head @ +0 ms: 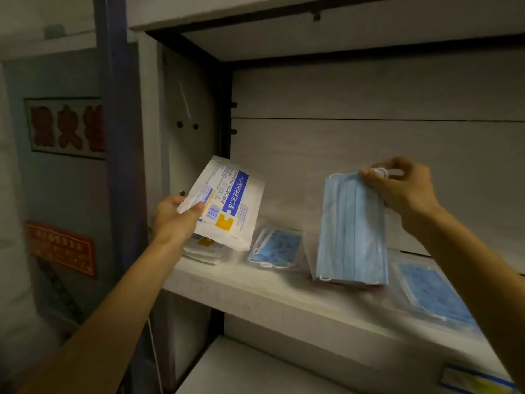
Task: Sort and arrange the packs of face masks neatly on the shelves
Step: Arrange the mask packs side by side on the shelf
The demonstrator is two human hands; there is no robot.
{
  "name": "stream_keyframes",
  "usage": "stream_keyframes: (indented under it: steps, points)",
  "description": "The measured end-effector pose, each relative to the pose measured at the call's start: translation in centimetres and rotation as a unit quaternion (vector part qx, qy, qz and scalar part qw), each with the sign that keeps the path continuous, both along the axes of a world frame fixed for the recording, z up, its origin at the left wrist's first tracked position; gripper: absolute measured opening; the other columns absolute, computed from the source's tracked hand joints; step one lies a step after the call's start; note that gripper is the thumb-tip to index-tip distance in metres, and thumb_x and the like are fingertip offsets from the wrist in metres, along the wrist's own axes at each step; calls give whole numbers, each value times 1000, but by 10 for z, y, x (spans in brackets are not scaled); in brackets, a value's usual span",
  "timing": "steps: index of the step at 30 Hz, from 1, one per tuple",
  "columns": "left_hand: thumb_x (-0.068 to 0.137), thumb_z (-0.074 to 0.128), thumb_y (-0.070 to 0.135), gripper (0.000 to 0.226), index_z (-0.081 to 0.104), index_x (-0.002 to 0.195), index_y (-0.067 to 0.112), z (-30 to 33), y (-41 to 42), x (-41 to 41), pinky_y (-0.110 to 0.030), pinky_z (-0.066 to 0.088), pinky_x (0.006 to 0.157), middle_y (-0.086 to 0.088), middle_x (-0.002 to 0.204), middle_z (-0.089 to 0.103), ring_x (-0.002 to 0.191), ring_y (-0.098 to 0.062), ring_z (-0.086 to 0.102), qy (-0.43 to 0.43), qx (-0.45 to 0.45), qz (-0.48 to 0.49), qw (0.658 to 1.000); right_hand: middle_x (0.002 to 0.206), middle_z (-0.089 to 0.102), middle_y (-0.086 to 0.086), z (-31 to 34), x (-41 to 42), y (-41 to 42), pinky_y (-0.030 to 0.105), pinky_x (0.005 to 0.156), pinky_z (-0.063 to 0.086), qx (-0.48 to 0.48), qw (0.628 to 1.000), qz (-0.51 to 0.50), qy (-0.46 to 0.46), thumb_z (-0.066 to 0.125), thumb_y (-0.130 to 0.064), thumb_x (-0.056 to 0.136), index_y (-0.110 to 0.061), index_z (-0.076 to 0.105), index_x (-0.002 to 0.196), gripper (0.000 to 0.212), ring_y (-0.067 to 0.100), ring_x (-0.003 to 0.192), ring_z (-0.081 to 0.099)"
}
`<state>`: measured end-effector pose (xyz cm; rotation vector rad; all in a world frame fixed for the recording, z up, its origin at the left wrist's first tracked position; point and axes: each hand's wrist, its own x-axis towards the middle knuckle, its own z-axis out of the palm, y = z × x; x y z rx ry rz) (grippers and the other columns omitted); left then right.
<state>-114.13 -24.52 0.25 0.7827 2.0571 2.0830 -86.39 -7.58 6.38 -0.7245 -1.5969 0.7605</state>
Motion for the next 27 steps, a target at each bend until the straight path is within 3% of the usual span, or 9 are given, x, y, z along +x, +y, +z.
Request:
stream_keyframes:
  steps: [3, 8, 17, 21, 27]
  points:
    - [88, 67, 21, 27, 55, 110, 11, -4, 10, -11, -29, 52, 55, -8, 106, 64, 77, -20, 63, -8, -6, -2, 1000, 89, 59, 1, -1, -9, 3, 27, 65, 52, -7, 1000, 0, 6, 74, -25, 82, -8, 58, 107, 34, 12, 78, 59]
    - [88, 67, 23, 30, 54, 113, 14, -4, 20, -33, -34, 53, 65, -10, 113, 65, 82, -23, 64, -16, -52, -16, 998, 86, 61, 2, -5, -24, 9, 29, 64, 53, -16, 1000, -10, 1, 74, -24, 82, -7, 58, 105, 33, 13, 74, 60]
    - [88, 67, 22, 25, 54, 107, 13, 0, 33, -69, -35, 52, 67, -8, 100, 63, 79, -22, 63, 10, -123, -61, 990, 86, 62, 3, -6, -53, 15, 37, 72, 55, -33, 999, -34, 6, 74, -23, 83, -5, 59, 107, 34, 16, 75, 62]
    - [88, 66, 19, 20, 54, 101, 12, -3, 29, -80, -32, 50, 68, -7, 96, 60, 79, -21, 61, 12, -159, -91, 983, 90, 64, 7, -10, -70, 14, 31, 64, 55, -43, 999, -28, 8, 74, -23, 82, -3, 59, 109, 37, 16, 73, 62]
    - [88, 67, 27, 23, 53, 101, 14, -11, 30, -88, -28, 48, 68, -5, 98, 59, 81, -18, 58, 83, -205, -91, 971, 92, 64, 10, -19, -92, 7, 44, 79, 56, -51, 998, -28, 6, 75, -21, 82, -1, 59, 106, 35, 20, 78, 63]
